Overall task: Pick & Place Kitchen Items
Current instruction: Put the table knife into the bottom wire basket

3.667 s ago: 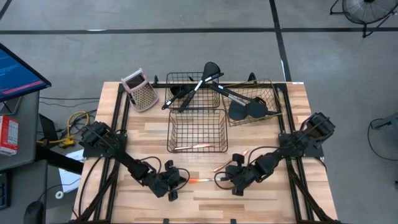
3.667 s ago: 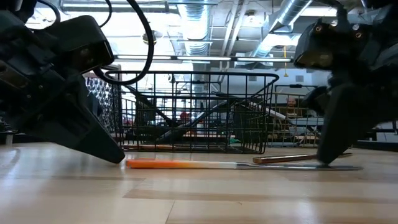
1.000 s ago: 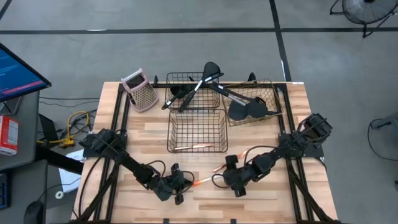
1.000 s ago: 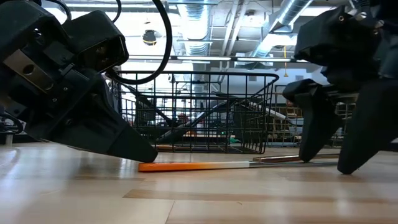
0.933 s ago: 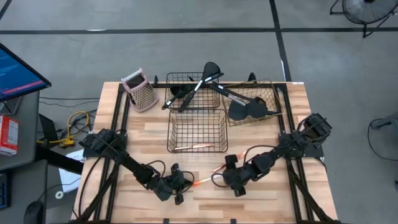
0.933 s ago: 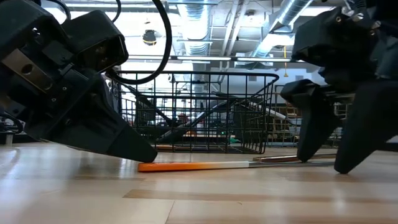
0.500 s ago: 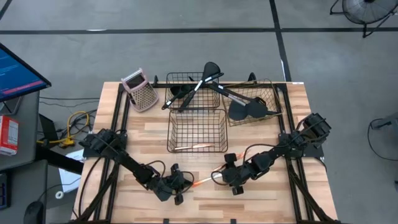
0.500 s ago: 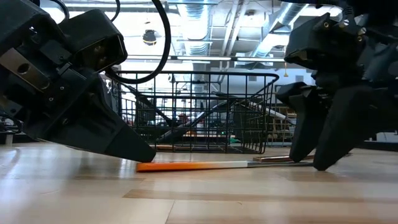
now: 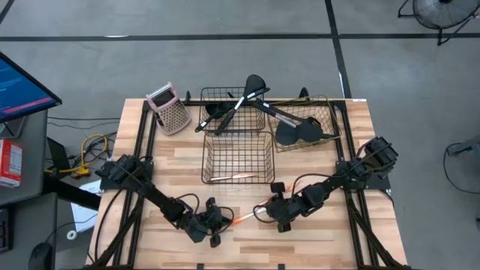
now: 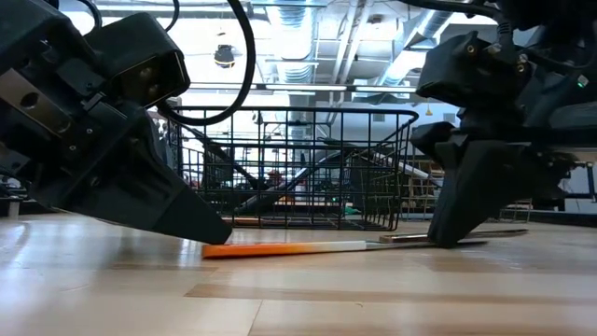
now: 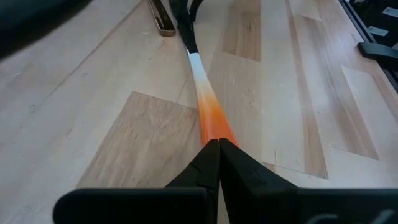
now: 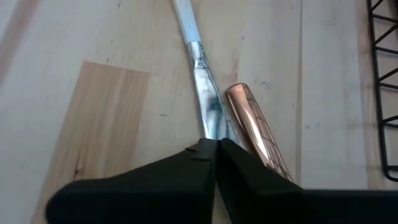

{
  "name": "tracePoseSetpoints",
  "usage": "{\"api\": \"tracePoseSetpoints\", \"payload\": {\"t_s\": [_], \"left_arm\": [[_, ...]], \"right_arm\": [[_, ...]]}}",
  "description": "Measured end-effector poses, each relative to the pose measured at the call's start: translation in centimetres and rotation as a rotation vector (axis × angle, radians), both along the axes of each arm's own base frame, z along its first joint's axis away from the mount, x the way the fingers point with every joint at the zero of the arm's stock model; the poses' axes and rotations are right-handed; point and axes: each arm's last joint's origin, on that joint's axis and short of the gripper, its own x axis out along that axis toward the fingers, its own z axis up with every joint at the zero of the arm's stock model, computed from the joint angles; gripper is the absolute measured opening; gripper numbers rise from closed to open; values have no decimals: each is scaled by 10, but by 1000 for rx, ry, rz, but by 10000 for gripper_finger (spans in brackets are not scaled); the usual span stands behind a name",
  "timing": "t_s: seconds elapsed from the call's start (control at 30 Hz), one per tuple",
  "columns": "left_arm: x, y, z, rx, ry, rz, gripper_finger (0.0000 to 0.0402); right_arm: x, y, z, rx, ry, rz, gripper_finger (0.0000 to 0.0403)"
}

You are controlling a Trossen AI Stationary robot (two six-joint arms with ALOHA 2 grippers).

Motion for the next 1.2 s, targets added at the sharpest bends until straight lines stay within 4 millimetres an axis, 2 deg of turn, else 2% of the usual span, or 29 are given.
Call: {"api": "tracePoseSetpoints", "payload": {"t_s": [0.1,0.33,0.43,0.57,0.9,1.03,1.2], "left_arm": [[0,0,7,-13,-5,-8,1],[0,0,34,-48,-69,3,5],[0,0,44,-14,-94,-24,22],[0,-1,51,37,-117,-53,66],[4,1,24,118,-71,-73,210],[7,3,9,105,-63,-47,243],[11,4,-7,94,-76,21,258]], "right_arm": [[1,0,1,9,1,-6,5],[2,1,1,45,-3,-53,4],[2,1,1,56,-11,-64,2],[3,2,1,65,-20,-64,6],[5,3,1,95,-40,-75,7],[5,3,1,96,-41,-74,7],[5,3,1,97,-42,-74,7]]}}
